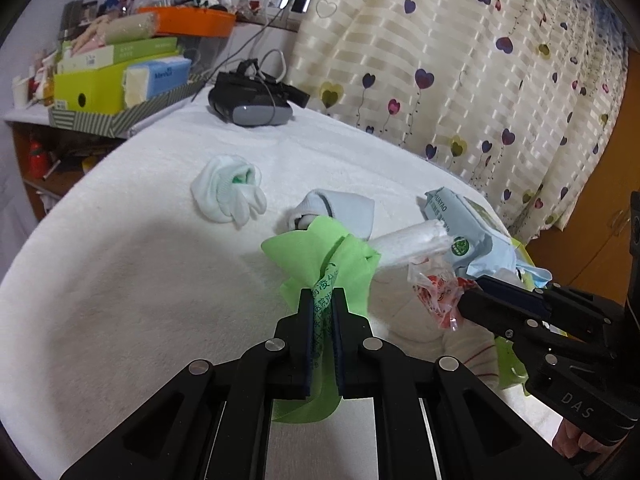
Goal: Organize soft objects
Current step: 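Grasp green cloth with left gripper while right gripper grasps red-and-white bag, then carry green cloth in left gripper while right gripper carries bag to box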
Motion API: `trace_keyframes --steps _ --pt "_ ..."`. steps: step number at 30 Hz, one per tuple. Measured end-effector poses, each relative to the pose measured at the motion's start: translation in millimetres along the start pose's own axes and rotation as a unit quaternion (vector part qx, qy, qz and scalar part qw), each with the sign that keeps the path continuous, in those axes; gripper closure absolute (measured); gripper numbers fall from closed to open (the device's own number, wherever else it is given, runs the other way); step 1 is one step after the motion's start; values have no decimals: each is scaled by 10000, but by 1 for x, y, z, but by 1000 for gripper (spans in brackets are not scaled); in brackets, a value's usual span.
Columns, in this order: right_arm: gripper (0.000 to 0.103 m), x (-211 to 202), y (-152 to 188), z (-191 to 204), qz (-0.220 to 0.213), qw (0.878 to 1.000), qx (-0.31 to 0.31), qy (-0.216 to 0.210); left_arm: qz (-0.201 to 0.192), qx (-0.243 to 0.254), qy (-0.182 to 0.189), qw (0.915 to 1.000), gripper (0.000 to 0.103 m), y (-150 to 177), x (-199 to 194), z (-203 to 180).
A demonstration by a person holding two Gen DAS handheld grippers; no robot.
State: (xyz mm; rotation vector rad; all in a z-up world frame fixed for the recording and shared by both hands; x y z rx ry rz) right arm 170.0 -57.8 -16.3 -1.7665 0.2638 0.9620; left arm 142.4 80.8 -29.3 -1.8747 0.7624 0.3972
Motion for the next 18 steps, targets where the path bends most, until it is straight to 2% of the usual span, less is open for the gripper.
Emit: trace_keyframes --steps 18 --pt "85 -66 6 -4 -722 9970 208 -157 -403 471 -69 9981 95 0 -56 -49"
Point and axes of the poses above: each gripper's, at about its wrist camera, not at the fingertips, and x roughly the way its jaws point, z to its left, y to its underside, the point moved 4 cm from there along x, roughly the way its jaws point, and after that the axes turned 9 degrees about y, right-handed, at the moved point
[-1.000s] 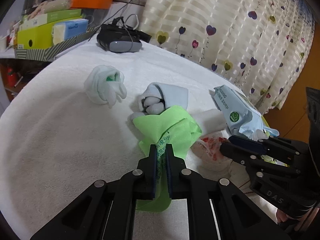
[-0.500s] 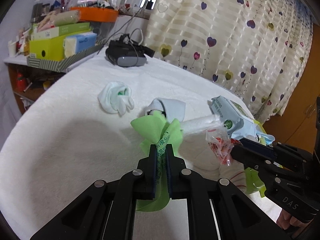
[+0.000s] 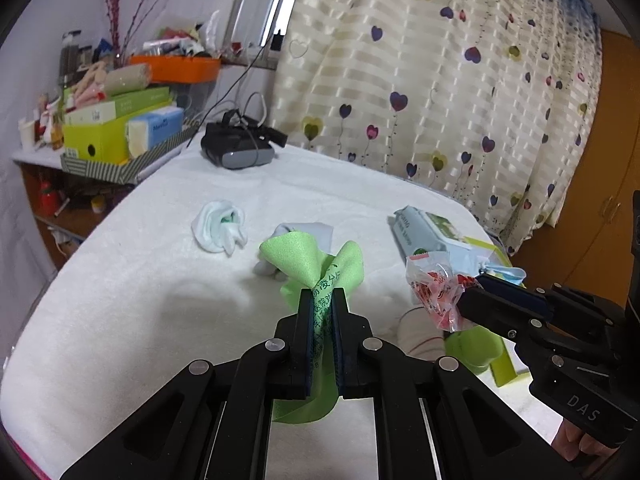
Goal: Organize soft objects
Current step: 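Carry green cloth in left gripper while right gripper carries bag to box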
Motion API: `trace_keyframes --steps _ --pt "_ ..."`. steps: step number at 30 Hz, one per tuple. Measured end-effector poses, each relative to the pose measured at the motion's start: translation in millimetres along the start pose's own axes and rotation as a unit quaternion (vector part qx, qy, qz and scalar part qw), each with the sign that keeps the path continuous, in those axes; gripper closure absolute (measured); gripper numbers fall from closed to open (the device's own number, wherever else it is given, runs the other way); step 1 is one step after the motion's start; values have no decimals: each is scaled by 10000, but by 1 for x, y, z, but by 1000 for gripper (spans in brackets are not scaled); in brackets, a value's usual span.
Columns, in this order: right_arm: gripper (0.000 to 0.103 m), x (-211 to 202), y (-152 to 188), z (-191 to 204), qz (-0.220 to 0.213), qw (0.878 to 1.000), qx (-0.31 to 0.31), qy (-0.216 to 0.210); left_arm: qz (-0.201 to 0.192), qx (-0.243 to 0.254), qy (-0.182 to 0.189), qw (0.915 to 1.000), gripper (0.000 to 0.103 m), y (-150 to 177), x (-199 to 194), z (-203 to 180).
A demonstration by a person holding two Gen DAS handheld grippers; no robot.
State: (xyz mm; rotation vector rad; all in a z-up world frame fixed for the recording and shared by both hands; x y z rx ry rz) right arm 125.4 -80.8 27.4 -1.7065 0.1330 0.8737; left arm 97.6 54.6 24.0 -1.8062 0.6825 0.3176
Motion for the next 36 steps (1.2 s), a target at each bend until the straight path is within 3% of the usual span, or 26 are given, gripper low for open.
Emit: trace_keyframes --steps 21,36 --pt "85 -44 18 -45 -347 9981 490 133 53 484 161 9987 95 0 2 -62" --pt "85 -62 40 -95 -428 9933 960 482 182 915 569 9940 95 1 20 -122"
Point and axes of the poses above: each gripper's, at about its wrist camera, not at the fingertips, and x roughly the way its jaws point, z to its left, y to its underside, the point moved 4 cm from there along x, roughly the way its jaws point, and after that the axes turned 9 degrees about y, right-handed, at the moved point
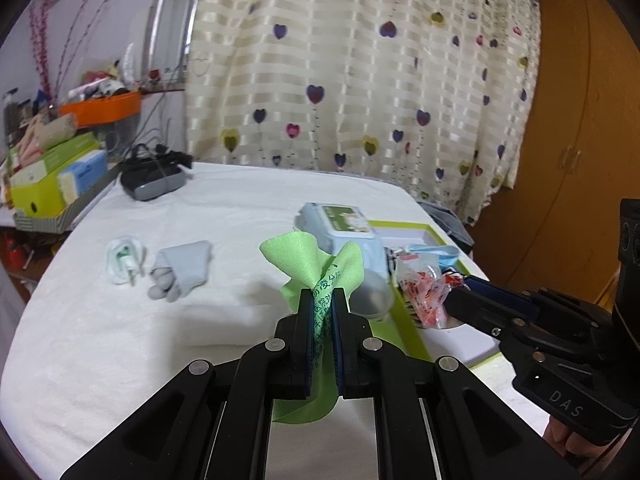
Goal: Organize soft objects
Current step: 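Carry green cloth in left gripper while right gripper carries bag to box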
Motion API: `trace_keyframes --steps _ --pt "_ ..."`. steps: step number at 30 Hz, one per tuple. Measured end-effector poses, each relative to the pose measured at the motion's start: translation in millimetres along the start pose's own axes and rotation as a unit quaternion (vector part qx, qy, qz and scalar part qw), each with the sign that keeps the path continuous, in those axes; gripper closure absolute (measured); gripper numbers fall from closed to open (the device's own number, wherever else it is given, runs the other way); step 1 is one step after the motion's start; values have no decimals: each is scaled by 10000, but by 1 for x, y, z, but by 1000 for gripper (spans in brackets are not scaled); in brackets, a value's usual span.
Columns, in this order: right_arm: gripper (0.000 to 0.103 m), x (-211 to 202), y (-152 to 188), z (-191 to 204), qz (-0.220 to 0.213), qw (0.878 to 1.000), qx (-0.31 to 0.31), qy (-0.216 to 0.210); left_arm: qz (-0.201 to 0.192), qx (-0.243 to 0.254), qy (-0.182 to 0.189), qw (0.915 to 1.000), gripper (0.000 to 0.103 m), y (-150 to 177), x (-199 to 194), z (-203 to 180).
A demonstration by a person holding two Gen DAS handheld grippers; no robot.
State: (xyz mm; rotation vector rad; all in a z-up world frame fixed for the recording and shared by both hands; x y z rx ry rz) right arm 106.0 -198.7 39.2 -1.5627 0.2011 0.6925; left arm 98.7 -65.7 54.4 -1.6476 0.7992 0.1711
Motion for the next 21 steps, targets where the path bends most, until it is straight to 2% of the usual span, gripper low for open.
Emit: trace_keyframes --steps 21 --pt "85 -6 26 -75 165 9975 522 443 382 542 580 9961 95 3 50 -82"
Point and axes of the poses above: each gripper's, at about its wrist camera, not at the fingertips, and x roughly the way its jaws point, z to its left, y to its underside, the point moved 4 cm from there along x, roughly the way its jaws point, and after that the axes turned 9 degrees about y, right-handed, at the moved point
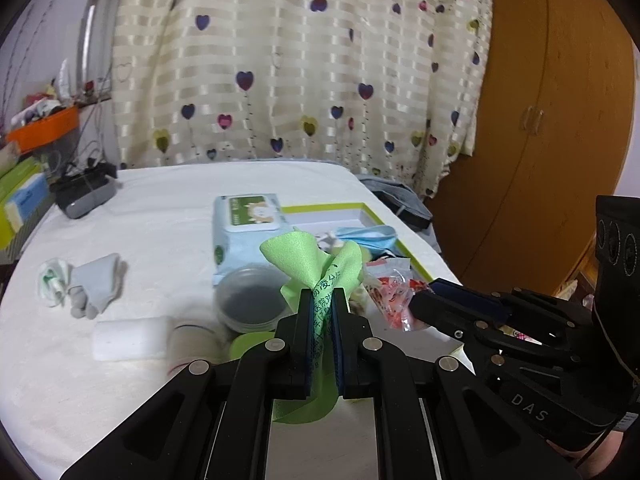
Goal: Organize soft objects
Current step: 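Carry green cloth in left gripper while right gripper carries bag to box, then lower green cloth into box with left gripper while right gripper releases bag there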
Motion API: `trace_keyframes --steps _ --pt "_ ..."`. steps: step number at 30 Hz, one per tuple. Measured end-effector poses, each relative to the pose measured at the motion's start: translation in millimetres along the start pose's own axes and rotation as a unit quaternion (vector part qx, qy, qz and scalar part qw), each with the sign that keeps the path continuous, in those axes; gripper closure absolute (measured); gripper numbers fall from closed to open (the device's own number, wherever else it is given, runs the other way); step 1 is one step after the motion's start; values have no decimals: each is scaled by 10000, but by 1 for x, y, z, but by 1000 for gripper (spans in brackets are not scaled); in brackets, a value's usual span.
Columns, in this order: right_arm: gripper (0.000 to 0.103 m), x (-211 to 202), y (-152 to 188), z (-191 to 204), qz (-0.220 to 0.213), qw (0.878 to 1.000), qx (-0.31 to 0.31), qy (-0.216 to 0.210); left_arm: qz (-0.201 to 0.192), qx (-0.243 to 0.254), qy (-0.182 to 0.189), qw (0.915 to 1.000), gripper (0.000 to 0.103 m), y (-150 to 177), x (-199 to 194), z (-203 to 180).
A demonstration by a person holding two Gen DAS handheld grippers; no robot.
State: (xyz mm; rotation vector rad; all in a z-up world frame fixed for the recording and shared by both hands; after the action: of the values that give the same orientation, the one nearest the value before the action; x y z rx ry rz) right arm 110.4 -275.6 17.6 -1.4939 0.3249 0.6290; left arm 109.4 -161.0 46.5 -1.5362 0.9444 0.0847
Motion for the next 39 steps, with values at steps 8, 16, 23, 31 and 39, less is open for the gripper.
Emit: trace_keyframes --steps 8,16,23,31,39 --pt "85 3 5 -25 79 9997 156 173 189 113 168 9996 95 1 24 -18" --pt "85 16 11 -43 251 9990 262 264 492 61 332 9982 95 9 53 -24" --pt "85 35 22 -56 510 9976 368 274 795 -19 455 9958 95 18 79 -26" --pt "84 56 33 -66 814 9954 427 281 1143 -112 556 9918 95 30 105 -25" --pt "84 72 31 -72 917 9944 424 307 1302 -191 502 9900 95 32 123 -18"
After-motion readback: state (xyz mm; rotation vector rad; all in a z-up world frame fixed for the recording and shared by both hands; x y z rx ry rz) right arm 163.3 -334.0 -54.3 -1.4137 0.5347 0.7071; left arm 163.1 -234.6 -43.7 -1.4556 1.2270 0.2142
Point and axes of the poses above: each gripper's, at about its wrist camera, not at the fingertips, and x roughly the way its jaws point, z to its left, y to its underside, the point moved 4 cm from there along x, roughly the way its jaws point, and after that the axes turned 9 degrees about y, right-handed, at the moved point
